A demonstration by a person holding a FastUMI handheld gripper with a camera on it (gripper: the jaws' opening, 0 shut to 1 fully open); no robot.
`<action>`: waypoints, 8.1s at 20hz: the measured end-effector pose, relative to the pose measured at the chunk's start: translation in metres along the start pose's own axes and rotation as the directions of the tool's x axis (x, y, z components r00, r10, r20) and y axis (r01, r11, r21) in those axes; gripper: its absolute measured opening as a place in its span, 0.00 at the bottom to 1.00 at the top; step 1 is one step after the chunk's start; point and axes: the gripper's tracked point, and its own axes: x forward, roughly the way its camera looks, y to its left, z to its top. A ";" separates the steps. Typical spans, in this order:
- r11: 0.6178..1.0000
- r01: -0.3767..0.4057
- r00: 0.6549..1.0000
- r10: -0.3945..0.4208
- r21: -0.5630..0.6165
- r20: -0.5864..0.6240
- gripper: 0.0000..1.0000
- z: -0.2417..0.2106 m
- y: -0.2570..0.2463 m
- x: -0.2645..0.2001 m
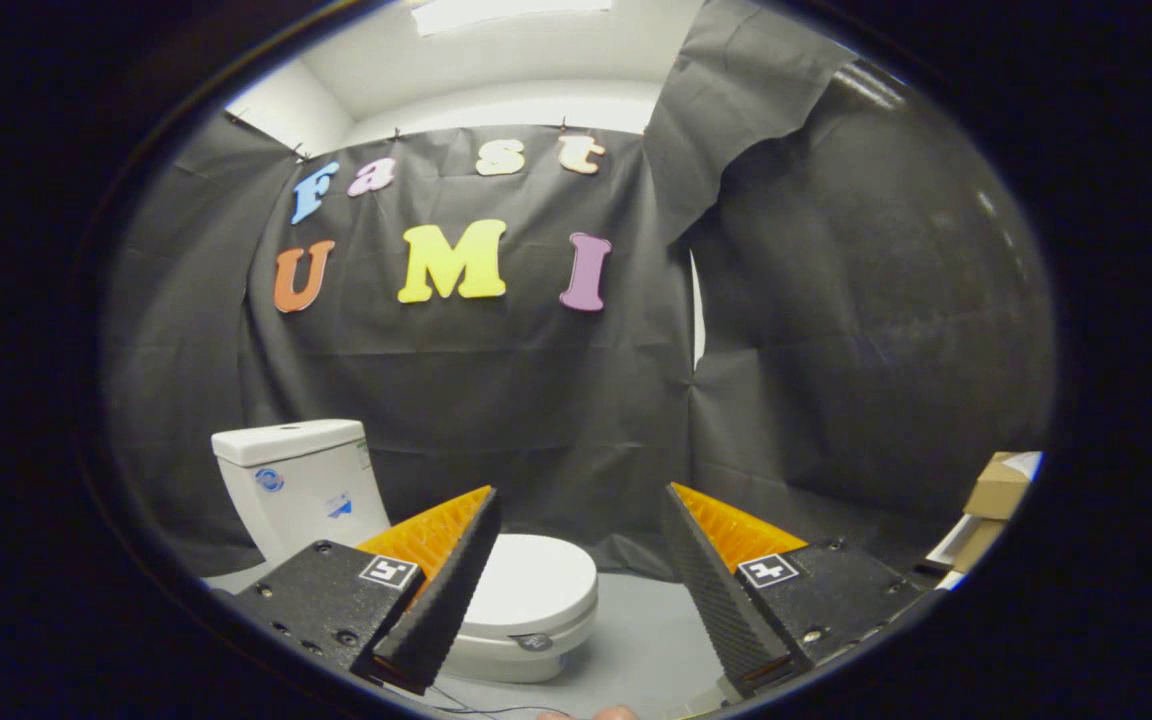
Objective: Open the toilet lid.
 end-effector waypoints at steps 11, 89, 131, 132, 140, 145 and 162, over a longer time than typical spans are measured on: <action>0.988 -0.031 0.964 0.069 0.149 -0.257 1.00 -0.083 0.039 0.050; 0.402 0.481 0.663 0.414 0.779 -0.623 0.10 -0.329 0.048 0.133; 0.693 0.169 0.768 0.353 0.701 -0.534 0.08 -0.179 0.107 0.139; 0.711 0.166 0.769 0.341 0.684 -0.541 0.08 -0.178 0.109 0.138; 0.777 0.140 0.778 0.298 0.614 -0.554 0.08 -0.159 0.126 0.137; 0.811 0.130 0.784 0.268 0.570 -0.561 0.08 -0.147 0.139 0.136; 0.907 0.012 0.812 0.237 0.420 -0.534 0.07 -0.099 0.211 0.130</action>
